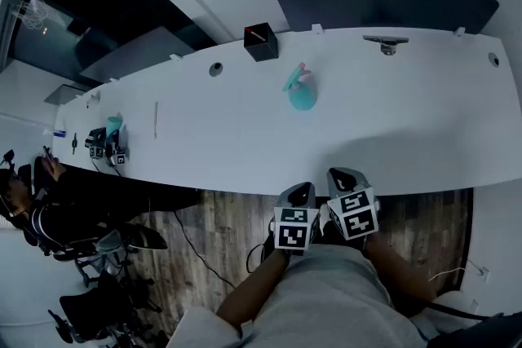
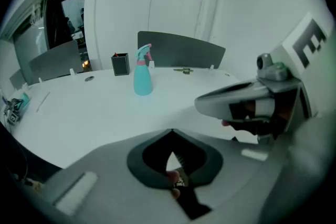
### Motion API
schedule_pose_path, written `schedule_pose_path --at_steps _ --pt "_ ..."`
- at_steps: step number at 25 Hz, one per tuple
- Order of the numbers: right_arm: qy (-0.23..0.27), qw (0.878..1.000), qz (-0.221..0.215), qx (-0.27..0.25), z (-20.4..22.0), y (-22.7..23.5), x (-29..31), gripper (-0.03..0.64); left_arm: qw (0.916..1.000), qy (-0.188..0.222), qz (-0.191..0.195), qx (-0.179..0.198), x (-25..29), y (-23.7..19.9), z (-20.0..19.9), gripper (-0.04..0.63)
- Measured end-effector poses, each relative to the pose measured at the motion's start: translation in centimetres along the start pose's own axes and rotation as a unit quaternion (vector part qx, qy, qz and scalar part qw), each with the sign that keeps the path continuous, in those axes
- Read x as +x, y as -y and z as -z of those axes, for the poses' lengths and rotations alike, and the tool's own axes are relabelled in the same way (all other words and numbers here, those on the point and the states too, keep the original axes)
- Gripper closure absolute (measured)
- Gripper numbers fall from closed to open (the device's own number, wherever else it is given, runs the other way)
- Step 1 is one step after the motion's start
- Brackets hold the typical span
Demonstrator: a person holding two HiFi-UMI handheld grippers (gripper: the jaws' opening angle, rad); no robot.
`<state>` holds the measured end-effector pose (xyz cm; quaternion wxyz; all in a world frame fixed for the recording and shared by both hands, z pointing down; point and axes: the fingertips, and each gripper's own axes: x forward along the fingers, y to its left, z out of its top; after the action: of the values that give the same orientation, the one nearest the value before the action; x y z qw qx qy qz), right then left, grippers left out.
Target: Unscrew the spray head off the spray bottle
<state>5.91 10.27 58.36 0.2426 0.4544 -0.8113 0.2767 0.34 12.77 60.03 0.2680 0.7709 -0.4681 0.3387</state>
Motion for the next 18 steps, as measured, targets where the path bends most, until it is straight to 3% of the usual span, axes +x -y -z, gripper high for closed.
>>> schedule_pose_path --at_steps 4,10,18 --pt "-0.001 1.0 0.007 -0.018 -1.1 -0.3 1.1 0.617 0.9994 0.013 0.013 -0.03 1.5 -2.7 -1.4 0.594" --pt "-0.011 0.999 0.037 -0.023 -4.3 1.8 3.8 0.616 0.9996 0.025 0.007 0.013 4.8 -7.5 -6.4 0.594" --pt "-0.012 0.997 0.06 -0.037 -6.9 2.0 8.0 0.615 0.9986 0.015 0.048 0.018 8.1 -12.1 -8.7 0.594"
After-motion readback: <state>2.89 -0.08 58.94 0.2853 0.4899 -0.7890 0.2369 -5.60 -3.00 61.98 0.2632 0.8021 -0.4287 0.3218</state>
